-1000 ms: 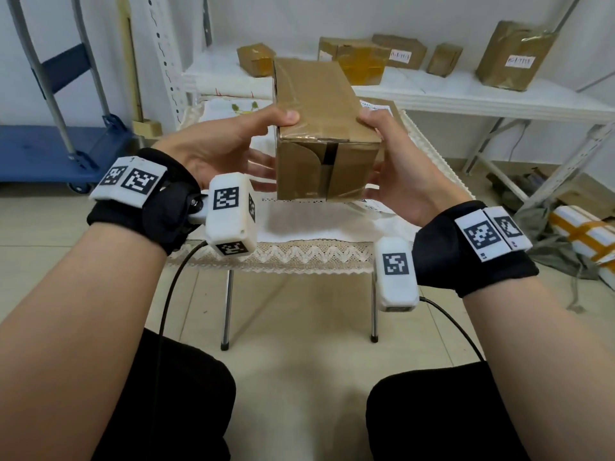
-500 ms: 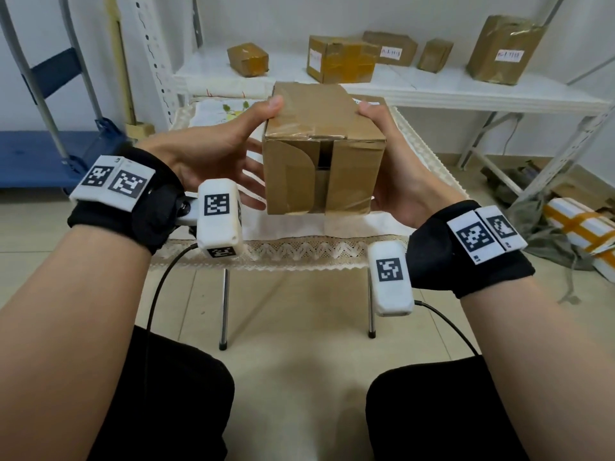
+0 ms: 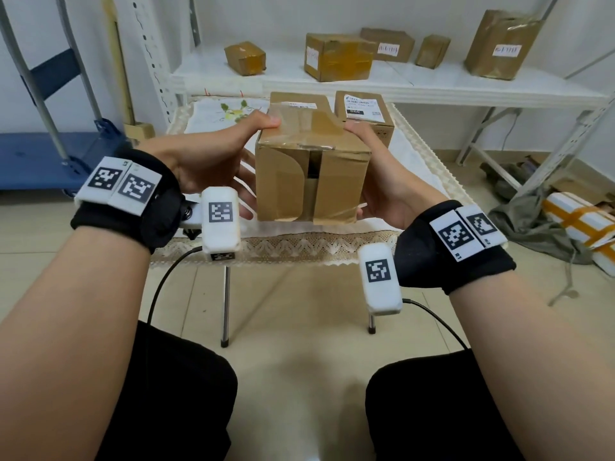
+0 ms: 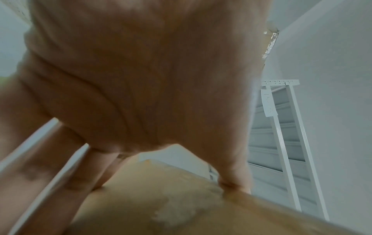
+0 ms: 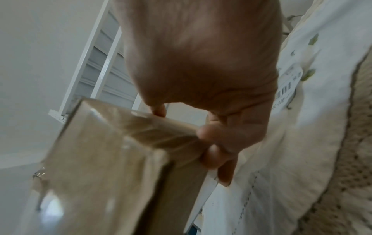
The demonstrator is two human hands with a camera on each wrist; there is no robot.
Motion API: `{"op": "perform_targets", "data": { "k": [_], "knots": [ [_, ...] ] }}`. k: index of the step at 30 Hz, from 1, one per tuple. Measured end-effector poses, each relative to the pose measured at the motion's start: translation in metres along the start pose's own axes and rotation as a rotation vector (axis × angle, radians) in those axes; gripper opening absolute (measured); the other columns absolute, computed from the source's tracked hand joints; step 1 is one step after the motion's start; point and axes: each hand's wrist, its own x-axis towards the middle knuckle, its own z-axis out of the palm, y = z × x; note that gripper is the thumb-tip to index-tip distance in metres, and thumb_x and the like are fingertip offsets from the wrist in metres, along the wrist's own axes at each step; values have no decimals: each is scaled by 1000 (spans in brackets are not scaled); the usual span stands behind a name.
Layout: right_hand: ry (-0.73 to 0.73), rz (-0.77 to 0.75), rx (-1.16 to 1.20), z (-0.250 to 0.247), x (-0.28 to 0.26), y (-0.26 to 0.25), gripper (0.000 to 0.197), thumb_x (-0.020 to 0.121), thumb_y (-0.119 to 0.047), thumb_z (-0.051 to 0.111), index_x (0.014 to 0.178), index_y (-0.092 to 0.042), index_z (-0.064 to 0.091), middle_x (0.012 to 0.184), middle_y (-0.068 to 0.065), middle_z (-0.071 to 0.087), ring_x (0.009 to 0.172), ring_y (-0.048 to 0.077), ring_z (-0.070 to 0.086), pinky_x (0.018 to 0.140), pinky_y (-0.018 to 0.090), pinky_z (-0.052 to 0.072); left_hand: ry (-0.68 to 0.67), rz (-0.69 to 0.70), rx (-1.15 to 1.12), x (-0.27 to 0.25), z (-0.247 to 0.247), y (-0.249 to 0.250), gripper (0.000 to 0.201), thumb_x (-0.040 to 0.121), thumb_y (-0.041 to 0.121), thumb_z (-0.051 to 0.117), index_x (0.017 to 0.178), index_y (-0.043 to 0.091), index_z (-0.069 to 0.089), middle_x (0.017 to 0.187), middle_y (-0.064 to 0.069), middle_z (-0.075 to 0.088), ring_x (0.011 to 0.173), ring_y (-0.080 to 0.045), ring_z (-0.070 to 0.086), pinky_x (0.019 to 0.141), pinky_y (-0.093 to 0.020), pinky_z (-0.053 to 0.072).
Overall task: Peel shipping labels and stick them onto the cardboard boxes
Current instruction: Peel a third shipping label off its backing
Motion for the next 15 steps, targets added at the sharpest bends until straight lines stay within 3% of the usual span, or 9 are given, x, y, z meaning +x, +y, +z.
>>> {"op": "perform_targets", "data": {
  "k": [2,5,8,10,12,15],
  "knots": [
    [34,-17,18,2,3,1,77,86,-83,44,112,-12,60,89,11,56,78,29,54,57,29,48,62,31,-15,4,0,0,81,82,77,52,130,12,58,107,-23,67,79,-33,68,65,-42,63],
    [55,-45,25,6,3,0,58,98,-71,40,98,-15,55,73,4,59,62,21,60,52,29,52,161,68,-40,7,0,0,55,98,64,40,114,14,59,93,-13,58,64,-24,61,49,-29,55],
    [39,-31,26,6,3,-4,55,101,-63,44,115,-11,57,93,13,60,62,23,66,54,31,56,188,56,-67,13,-1,-4,50,101,61,37,115,17,55,92,-13,60,69,-23,59,48,-24,52],
    [48,-14,-3,5,3,-5,53,103,-54,48,124,-7,58,101,17,57,65,26,68,55,31,58,201,40,-70,17,1,-5,43,104,56,36,106,17,54,81,-9,60,65,-21,58,46,-24,51],
    [76,-1,-21,3,3,-5,45,104,-42,50,125,-3,59,101,19,57,66,29,70,56,31,59,207,29,-58,21,2,-6,39,105,53,36,95,19,53,71,-6,58,59,-20,57,43,-23,49],
    [137,-3,-3,-6,1,-6,33,104,-26,51,120,1,62,99,23,67,64,30,74,55,29,59,216,16,-47,24,0,-6,37,104,52,38,98,20,53,69,-6,60,56,-19,59,46,-24,50]
  ]
}}
